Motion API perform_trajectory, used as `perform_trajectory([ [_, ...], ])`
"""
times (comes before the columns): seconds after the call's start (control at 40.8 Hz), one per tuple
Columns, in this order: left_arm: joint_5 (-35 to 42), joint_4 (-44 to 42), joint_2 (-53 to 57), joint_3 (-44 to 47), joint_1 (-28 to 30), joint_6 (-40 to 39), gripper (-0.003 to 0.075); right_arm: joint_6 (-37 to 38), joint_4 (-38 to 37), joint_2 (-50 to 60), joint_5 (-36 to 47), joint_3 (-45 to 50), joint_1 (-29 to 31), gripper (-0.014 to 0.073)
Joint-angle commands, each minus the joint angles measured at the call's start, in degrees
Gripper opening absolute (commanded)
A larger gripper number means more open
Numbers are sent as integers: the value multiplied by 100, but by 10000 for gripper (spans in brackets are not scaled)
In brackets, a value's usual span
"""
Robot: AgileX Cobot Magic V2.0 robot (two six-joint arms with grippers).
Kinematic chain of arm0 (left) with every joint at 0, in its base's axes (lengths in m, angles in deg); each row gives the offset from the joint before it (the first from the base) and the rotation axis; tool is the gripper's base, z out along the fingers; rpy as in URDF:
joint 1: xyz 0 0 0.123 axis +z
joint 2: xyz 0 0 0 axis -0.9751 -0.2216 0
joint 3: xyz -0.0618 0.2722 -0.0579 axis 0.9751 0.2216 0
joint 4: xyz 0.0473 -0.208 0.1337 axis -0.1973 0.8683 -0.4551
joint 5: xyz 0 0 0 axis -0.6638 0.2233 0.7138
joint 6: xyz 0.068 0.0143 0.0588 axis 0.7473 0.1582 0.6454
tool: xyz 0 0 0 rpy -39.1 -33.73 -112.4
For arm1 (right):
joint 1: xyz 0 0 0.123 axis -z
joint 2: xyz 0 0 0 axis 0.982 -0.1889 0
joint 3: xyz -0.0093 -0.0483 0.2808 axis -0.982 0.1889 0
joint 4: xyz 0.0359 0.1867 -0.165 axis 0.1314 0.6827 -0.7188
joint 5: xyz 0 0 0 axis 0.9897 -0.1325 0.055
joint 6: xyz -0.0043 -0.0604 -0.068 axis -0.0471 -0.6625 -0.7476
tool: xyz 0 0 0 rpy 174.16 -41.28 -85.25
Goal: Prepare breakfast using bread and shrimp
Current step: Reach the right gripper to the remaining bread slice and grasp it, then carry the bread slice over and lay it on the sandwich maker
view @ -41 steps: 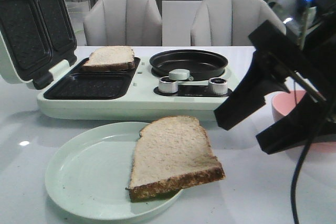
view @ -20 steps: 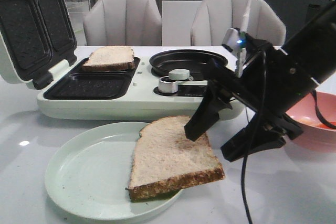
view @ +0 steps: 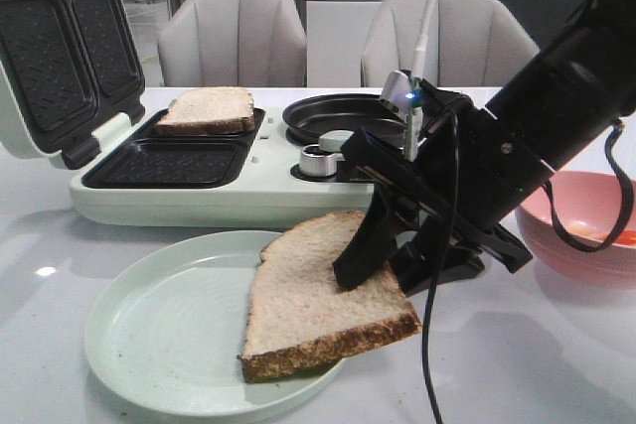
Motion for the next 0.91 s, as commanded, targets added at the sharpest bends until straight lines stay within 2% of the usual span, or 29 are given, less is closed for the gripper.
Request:
perform_trajectory([
  [0.0,376,-62,6,-142,-39,-17,487,-58,86,383,-186,-149,17,196],
  [0.245,376,-62,6,-142,-39,-17,487,-58,27,601,-69,-149,17,36],
  [0.539,376,-62,6,-142,-39,-17,487,-58,182,1329,-227,-269,-43,35],
  [0.686,376,-62,6,-142,-39,-17,487,-58,326,1575,-191,-948,-186,35],
  [0.882,376,-62,6,-142,-39,-17,487,-58,594,1017,76,-1991,-506,35],
])
